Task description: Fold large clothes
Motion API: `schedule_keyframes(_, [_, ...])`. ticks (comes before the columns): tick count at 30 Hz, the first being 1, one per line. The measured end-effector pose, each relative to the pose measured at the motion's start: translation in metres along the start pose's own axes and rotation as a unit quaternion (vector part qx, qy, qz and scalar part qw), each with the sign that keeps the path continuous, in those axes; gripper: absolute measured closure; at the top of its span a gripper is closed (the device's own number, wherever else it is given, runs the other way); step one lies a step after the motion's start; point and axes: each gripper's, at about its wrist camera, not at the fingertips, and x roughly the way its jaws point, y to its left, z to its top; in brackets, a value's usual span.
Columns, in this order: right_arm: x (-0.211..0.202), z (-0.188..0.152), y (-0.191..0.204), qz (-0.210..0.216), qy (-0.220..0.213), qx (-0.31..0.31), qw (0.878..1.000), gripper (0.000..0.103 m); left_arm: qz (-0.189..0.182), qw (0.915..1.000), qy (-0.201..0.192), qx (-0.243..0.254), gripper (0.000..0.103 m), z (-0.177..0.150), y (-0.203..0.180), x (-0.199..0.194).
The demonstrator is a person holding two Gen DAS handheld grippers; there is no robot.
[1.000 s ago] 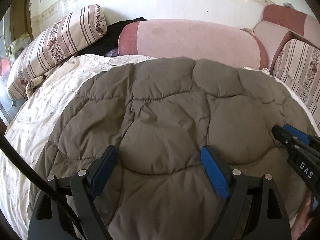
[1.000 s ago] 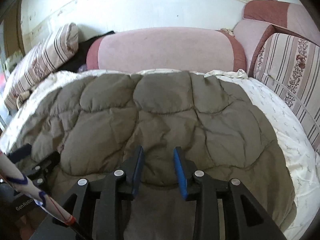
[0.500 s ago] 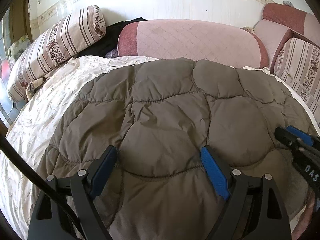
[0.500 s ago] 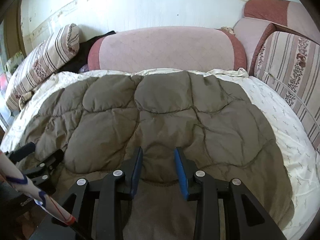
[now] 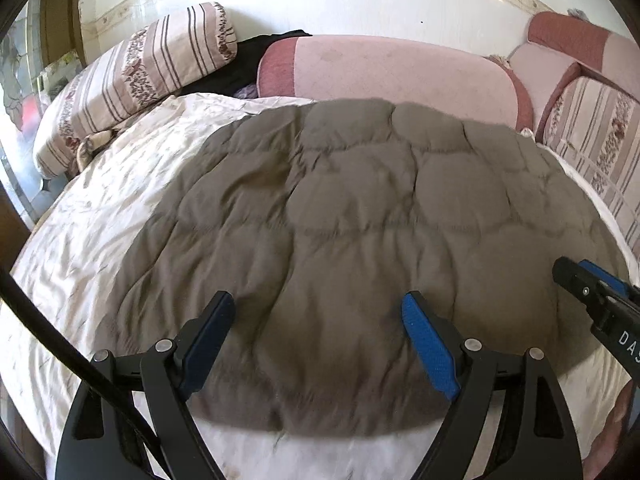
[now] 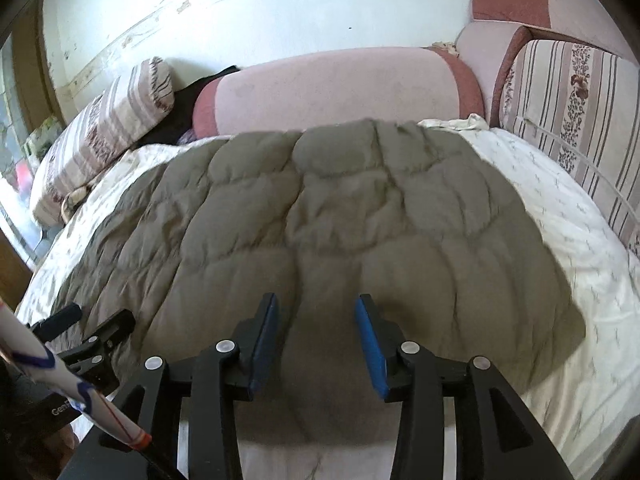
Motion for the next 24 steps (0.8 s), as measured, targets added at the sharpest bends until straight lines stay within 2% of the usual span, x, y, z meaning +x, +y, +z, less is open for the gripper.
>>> schedule_keyframes(7, [-0.01,-0.017,0.005,0.005,0.005,-0.004,1.0,0.054,0.02,0.9997,0.005,-0.01,0.017,-0.021,0.014,-0.008])
schedule_keyframes(11, [0.007,-0.022,0.008,-0.009,0.024,-0.027,0.999,0.053,0.027,0.9996,0.009,-0.002,0.015,-0.021,0.013,0.004])
schedule_keyframes(17, [0.017,-0.026,0.012,-0.024,0.03,-0.049,0.998,0.052,0.036,0.9993,0.01,0.003,0.015,-0.021,0.008,0.009])
schedule_keyframes(24, [0.016,-0.027,0.01,-0.017,0.028,-0.055,0.998,0.051,0.037,0.9993,0.005,0.007,0.015,-0.021,0.009,0.009])
